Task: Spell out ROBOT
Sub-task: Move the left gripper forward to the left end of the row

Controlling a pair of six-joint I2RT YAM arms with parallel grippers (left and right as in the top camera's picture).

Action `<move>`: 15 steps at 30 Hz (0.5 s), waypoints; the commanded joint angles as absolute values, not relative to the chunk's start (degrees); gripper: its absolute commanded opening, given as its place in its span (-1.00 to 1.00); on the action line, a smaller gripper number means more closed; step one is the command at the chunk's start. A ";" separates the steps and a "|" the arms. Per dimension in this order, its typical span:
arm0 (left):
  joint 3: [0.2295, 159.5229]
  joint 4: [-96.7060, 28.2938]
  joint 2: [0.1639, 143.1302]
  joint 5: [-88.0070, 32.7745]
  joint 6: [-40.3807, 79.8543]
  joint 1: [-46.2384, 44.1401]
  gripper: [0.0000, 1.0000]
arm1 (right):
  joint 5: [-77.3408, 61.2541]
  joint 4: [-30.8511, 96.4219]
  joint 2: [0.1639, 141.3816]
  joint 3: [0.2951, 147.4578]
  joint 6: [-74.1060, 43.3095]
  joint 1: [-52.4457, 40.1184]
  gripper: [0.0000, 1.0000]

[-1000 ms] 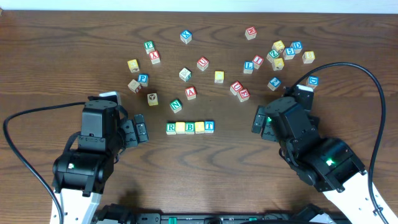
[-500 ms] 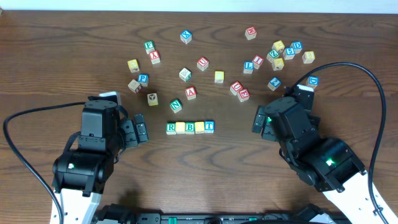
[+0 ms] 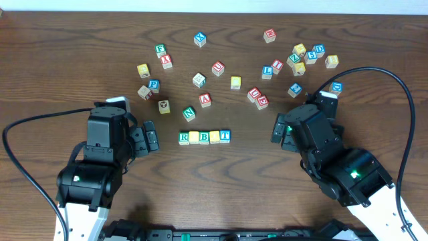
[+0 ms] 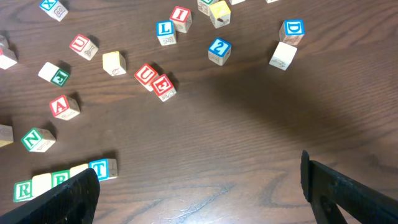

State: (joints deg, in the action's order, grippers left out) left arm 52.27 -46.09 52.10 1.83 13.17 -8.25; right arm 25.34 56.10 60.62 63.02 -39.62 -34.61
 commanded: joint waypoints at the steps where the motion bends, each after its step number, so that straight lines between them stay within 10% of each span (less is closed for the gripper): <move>1: 53.47 -45.91 53.34 2.09 12.53 -7.94 0.96 | 26.44 56.25 60.34 62.94 -38.89 -34.17 0.99; 2: 53.47 -45.84 53.95 2.04 12.58 -7.94 0.84 | 26.44 56.25 60.36 62.94 -38.89 -34.17 0.98; 4: 53.23 -45.84 55.59 1.98 12.73 -7.94 -0.17 | 26.44 56.25 60.38 62.94 -38.89 -34.17 0.98; 7: 52.31 -45.76 59.27 1.89 12.71 -7.94 -0.83 | 26.44 56.25 60.38 62.94 -38.89 -34.17 0.99; 15: 51.27 -41.28 74.30 1.85 12.67 -8.25 -0.85 | 26.44 56.25 60.38 62.94 -38.89 -34.17 0.99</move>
State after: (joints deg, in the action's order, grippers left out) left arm 52.14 -42.59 69.54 1.78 13.06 -8.25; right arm 25.34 56.12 60.62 63.02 -39.62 -34.61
